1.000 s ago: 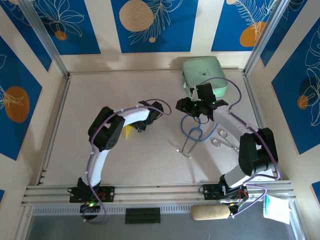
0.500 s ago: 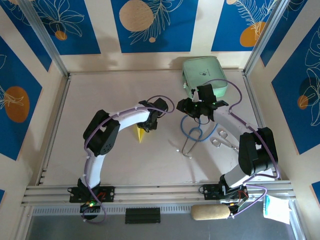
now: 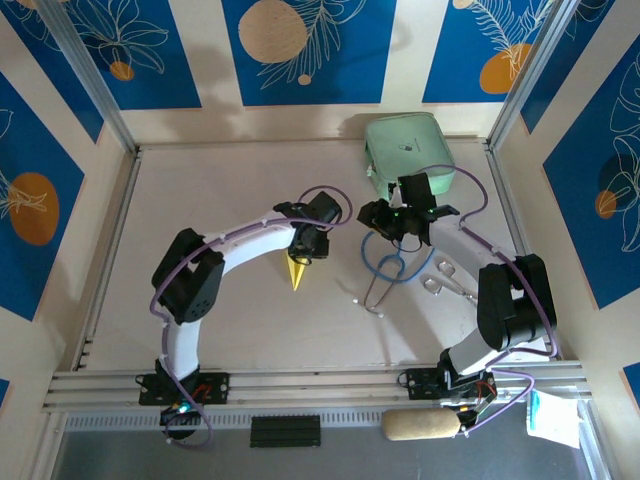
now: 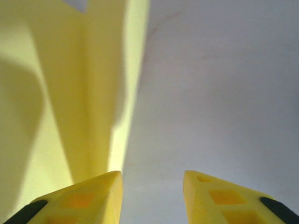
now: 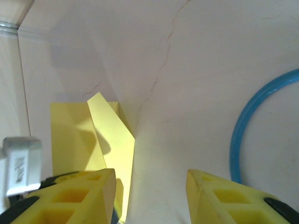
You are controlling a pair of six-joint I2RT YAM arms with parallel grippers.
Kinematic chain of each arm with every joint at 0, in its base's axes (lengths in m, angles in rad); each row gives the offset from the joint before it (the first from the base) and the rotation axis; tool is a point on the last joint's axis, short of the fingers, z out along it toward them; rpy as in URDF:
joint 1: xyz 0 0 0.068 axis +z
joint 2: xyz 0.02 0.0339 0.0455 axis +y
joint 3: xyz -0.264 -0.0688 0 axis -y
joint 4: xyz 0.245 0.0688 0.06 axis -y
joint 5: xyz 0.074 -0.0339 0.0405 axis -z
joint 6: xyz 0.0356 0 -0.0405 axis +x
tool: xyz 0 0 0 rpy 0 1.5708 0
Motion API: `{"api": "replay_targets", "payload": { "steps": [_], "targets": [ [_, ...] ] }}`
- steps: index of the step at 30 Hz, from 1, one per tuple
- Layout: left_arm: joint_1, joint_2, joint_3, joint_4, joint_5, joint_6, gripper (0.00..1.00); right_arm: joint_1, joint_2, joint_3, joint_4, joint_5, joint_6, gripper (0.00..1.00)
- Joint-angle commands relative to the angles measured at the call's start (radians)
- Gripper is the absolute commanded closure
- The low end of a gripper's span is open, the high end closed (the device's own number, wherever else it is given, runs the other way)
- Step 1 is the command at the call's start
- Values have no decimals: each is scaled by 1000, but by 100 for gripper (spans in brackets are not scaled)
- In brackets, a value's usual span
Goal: Fold a paper plane with a square sheet of paper (pick it up from the middle)
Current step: Turn over the paper at the center of the table.
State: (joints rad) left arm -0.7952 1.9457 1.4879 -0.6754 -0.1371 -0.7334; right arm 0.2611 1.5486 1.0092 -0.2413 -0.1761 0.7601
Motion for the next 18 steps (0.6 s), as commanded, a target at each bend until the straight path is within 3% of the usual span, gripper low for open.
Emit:
{"api": "replay_targets", "payload": {
  "steps": [1,5,9,14,18],
  "targets": [
    [-25,-74,-35,61,139,-65,60,-16,-25,-21,13,-19,28,55],
    [-30,-165,-99,133,206,-104,59,-22,-25,-24,6,-24,19,55],
    [-21,-285,-152,133,162,-107,56,13,-11,35,-81,25,-35,55],
    [76,-487,-294,66,23,-108,46,181,61,205,-284,203,-126,53],
    [222,-638,-451,57,8,-124,34,355,165,356,-410,332,-163,51]
  ]
}}
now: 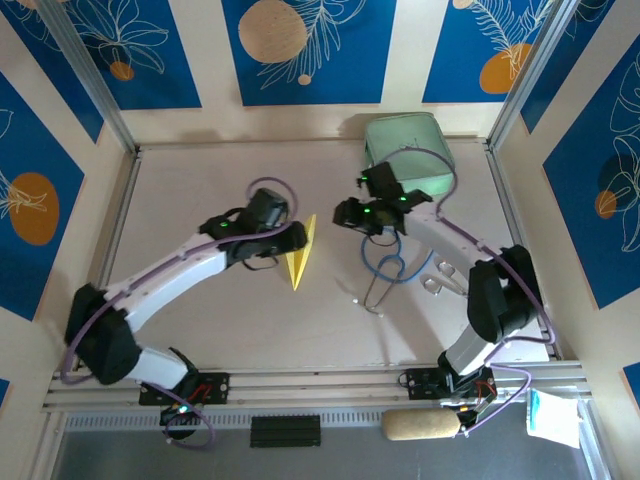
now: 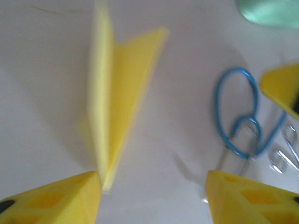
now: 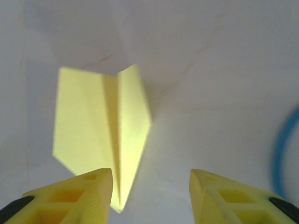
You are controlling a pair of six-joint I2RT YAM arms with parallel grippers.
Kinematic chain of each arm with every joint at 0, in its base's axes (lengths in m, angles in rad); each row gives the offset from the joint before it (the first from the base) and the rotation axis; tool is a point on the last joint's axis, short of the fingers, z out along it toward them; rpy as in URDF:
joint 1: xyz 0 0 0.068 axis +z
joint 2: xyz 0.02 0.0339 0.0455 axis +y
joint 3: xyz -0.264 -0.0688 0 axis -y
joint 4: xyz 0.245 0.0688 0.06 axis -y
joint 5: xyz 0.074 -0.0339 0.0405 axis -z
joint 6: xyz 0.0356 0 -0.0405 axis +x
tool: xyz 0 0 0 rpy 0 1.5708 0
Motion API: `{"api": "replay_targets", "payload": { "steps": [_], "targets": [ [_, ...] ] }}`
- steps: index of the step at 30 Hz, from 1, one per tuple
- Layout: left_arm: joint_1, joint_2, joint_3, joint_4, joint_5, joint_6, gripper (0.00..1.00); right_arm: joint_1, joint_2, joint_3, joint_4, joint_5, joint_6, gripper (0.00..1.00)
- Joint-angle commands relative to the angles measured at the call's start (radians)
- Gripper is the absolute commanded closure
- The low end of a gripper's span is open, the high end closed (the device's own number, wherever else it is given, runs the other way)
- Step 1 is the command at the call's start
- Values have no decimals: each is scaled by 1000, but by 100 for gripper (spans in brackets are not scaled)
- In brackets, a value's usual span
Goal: Fold a paper plane with a square sheet of paper (pick it up from the middle)
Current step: Turn over the paper at the center of the table.
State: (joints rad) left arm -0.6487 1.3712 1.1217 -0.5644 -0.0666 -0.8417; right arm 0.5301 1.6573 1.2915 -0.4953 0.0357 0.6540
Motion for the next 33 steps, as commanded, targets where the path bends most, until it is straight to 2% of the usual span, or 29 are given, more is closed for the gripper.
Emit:
{"api": "replay_targets", "payload": {
  "steps": [1,5,8,11,16,18,22,24,26,30,33],
  "targets": [
    [115,-101,-122,-51,-62,-14,30,132,92,119,-187,157,-67,50],
    [249,-215,-255,-42,-72,12,11,279,230,281,-275,270,-96,48],
    [322,-269,-317,-47,-88,37,3,342,318,371,-304,313,-114,48],
    [374,-305,-357,-48,-85,54,0,378,412,471,-367,379,-110,48],
    [405,-332,-394,-40,-60,62,1,398,523,590,-452,474,-77,52],
    [410,-335,-402,-38,-50,63,1,398,540,610,-466,479,-69,57],
    [416,-335,-407,-30,-35,66,1,396,537,631,-474,475,-49,79],
    [418,-334,-407,-24,-28,66,1,393,510,621,-449,450,-45,87],
    [419,-332,-406,-14,-17,65,1,384,462,589,-395,388,-51,91],
    [422,-336,-404,6,17,65,1,346,341,473,-252,240,-51,92],
    [422,-342,-405,27,54,71,1,284,239,327,-66,39,-42,91]
  ]
}}
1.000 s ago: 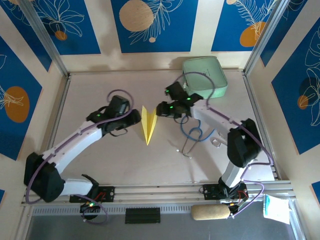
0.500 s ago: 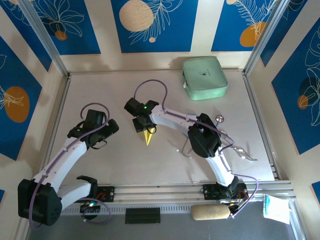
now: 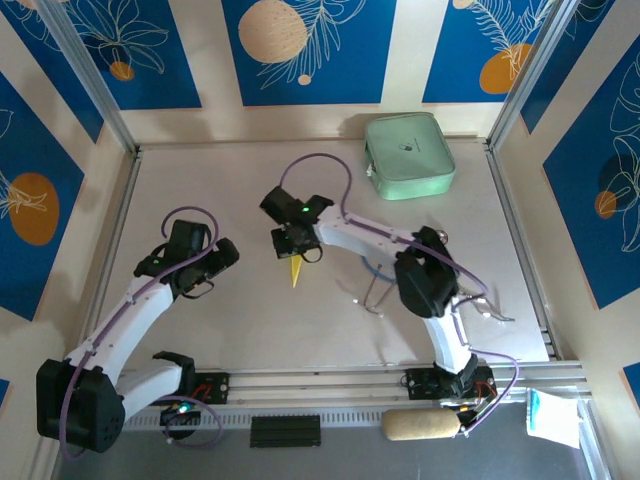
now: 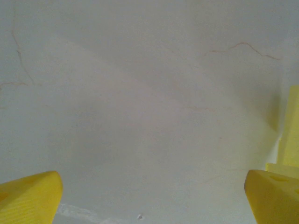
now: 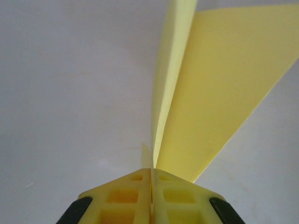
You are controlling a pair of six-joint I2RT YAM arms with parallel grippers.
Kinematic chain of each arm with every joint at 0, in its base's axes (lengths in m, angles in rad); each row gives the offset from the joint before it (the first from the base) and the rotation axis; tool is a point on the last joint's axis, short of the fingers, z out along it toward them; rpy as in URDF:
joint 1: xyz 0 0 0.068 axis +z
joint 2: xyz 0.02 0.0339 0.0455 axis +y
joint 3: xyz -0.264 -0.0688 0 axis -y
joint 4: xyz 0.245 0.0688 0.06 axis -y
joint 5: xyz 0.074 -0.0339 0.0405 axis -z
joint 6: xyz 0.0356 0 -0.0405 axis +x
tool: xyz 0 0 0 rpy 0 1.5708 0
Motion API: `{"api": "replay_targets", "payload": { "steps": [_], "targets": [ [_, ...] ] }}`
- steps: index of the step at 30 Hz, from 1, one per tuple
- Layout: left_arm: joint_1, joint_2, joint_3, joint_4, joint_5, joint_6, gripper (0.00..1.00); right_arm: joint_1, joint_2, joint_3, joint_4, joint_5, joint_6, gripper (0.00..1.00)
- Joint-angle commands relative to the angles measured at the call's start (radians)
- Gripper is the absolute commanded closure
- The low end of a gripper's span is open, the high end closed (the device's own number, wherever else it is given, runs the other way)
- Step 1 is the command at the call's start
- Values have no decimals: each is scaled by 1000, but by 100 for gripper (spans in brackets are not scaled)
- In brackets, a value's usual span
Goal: Fold a paper plane with a square sheet of paper (pick it up from the middle)
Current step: Turn over the paper at the center of the table.
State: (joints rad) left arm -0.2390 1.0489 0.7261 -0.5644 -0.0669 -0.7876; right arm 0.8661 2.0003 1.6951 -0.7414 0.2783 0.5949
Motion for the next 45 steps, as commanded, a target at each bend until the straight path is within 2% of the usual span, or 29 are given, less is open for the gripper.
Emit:
{"api": "replay_targets", "payload": {
  "steps": [1,4,6,9,15,24,32,39,45],
  "targets": [
    [13,-21,-12,41,72,20,1,-78,-131,-135,256,-286,29,91],
    [13,-23,-34,112,149,15,1,-160,-177,-303,480,-510,89,89],
    [13,-19,-57,177,210,-1,0,-197,-185,-387,606,-604,125,88],
    [10,-2,-83,260,281,-23,2,-229,-187,-487,737,-667,158,87],
    [-23,45,-125,416,375,-90,15,-269,-179,-638,912,-691,235,85],
    [-168,181,-126,607,404,-178,43,-284,-145,-707,914,-688,284,83],
    [-285,346,-93,736,388,-235,65,-277,-81,-633,832,-712,275,81],
    [-304,435,-97,784,344,-267,80,-271,-48,-597,787,-716,269,81],
    [-305,468,-96,792,286,-254,86,-271,-44,-588,778,-731,263,81]
  ]
}}
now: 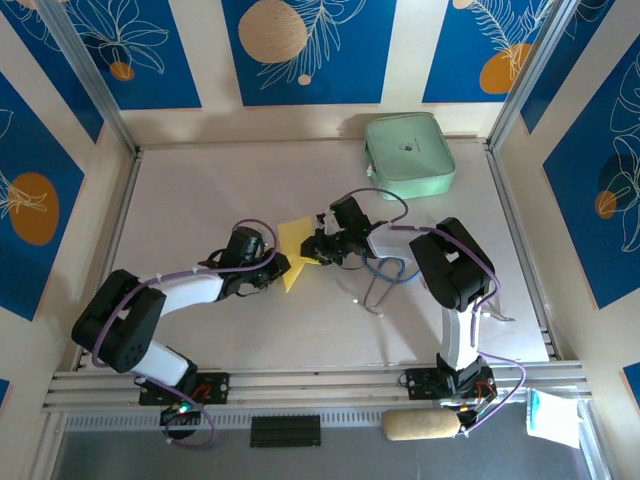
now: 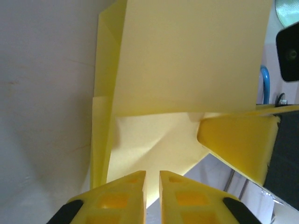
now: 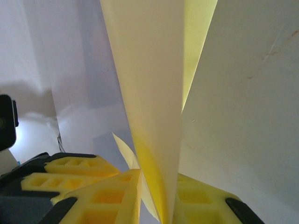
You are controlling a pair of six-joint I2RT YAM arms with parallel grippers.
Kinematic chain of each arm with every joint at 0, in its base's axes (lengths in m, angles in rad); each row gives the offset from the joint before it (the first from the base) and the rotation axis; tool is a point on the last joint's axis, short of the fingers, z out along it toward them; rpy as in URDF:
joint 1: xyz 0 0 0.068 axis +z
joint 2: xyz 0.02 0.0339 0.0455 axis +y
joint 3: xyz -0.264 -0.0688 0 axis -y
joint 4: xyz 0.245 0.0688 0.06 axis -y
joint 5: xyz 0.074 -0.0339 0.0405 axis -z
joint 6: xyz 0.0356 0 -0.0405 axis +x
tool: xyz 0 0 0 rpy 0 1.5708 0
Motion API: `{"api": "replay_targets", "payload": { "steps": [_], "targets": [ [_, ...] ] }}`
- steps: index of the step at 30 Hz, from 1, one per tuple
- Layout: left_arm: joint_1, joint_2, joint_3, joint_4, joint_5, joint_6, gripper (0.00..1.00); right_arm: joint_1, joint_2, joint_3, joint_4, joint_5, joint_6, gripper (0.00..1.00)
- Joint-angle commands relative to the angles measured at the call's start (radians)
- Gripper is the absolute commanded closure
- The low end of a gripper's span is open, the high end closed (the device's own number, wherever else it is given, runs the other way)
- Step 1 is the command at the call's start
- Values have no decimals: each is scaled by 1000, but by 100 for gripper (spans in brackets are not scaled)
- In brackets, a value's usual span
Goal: Fold a paper plane with a square sheet of paper (pick it up from the middle)
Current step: Turn over the paper at the center of the table, then move the paper to the center of the table.
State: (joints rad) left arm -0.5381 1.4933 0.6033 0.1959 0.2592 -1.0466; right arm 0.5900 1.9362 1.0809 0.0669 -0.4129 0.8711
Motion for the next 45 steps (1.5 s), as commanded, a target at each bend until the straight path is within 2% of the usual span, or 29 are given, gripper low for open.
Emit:
{"api": "replay_targets", "payload": {
  "steps": [1,8,12,17,28,41,45],
  "targets": [
    [-6,35,31,36,-41,6,86,5,23,28,-30,-43,-12,81],
    [-6,103,48,41,-60,-9,91,1,35,42,-31,-69,1,80],
    [-6,124,46,22,-71,-12,93,-11,39,51,-38,-70,19,75],
    [-4,141,34,17,-67,-14,94,-27,66,98,-128,-41,16,70],
    [-3,158,26,10,-35,9,94,-44,120,169,-254,-32,34,68],
    [-2,166,30,11,-21,21,93,-41,167,211,-224,-65,29,70],
    [1,169,36,15,-10,29,93,-37,177,220,-216,-75,30,77]
  ]
}}
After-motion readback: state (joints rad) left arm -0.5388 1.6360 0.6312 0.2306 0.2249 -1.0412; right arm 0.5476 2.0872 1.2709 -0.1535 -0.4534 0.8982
